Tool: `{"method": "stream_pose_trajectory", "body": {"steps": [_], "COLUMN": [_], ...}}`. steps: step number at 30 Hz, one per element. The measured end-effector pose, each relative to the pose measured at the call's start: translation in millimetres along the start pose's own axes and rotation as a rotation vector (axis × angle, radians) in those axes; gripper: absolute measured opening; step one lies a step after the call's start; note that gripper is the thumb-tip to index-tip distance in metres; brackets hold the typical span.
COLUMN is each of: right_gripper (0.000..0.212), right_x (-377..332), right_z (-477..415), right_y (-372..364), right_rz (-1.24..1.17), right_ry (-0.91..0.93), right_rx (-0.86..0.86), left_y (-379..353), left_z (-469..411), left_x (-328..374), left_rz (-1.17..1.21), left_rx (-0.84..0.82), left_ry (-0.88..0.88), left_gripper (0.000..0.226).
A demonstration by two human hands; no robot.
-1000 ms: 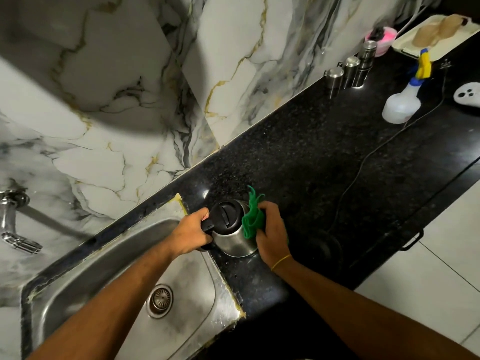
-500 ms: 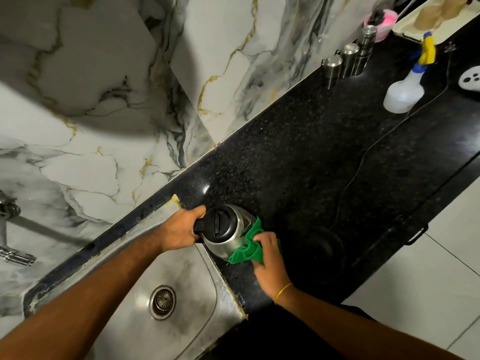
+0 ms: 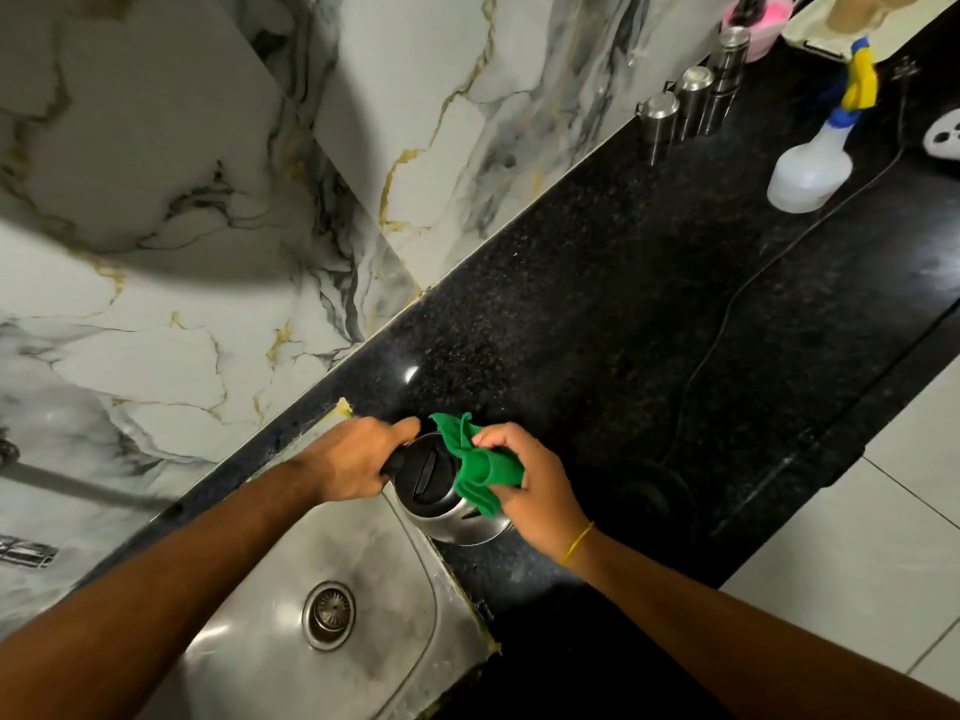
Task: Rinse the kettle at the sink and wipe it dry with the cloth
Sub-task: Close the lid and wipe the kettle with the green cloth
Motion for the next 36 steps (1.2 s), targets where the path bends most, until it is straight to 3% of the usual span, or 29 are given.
{"method": "stream_pose_trajectory", "body": {"steps": [3, 6, 11, 15, 20, 27, 30, 36], "right_gripper": [0.034, 0.035, 0.017, 0.02, 0.018, 0.037, 0.031, 0.031], "right_x": [1.8, 24.2, 56.7, 61.2, 39.0, 1.6, 10.5, 59.8], "right_z": [14.6, 20.6, 2.6, -24.4, -42.3, -23.4, -6.4, 4.8], "right_y": [0.2, 8.6, 22.7, 15.3, -1.5, -14.4, 0.7, 36.1], "right_rz": [0.006, -0.016, 0.037, 0.076, 0.161, 0.033, -0.036, 0.128], "right_ry": [0.073, -0.027, -0.223, -0.312, -0.236, -0.068, 0.003, -0.205], "right_rx": [-0.022, 0.026, 0.119, 0.146, 0.086, -0.14, -0.134, 0.007], "left_y": [1.4, 0.5, -2.0, -4.2, -5.1, 0.9, 4.6, 9.0], "left_z": [-2.5, -3.9, -5.0, -6.3, -7.0, -7.2, -6.4, -4.0], "left_x": [-0.5, -1.2, -2.8, -4.9, -6.5, -1.3, 1.2, 3.9], "left_rz": [-0.057, -0.071, -0.084, -0.097, -0.106, -0.065, -0.034, -0.038], "left_rx": [0.015, 0.018, 0.042, 0.079, 0.14, 0.204, 0.218, 0.238], "left_ry": [-0.028, -0.051, -0.068, -0.095, -0.134, -0.159, -0.166, -0.18], "left_gripper": [0.045, 0.046, 0.043, 0.042, 0.033, 0.035, 0.03, 0.018]}}
Point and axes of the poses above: each hand's wrist, its own z-axis away from the middle knuckle, its own y-axis out of the back of the hand, x = y × z, the point moved 5 cm from there along -z, towards the middle knuckle, and after that the axes turned 15 degrees about -z, right-handed, at the moved point
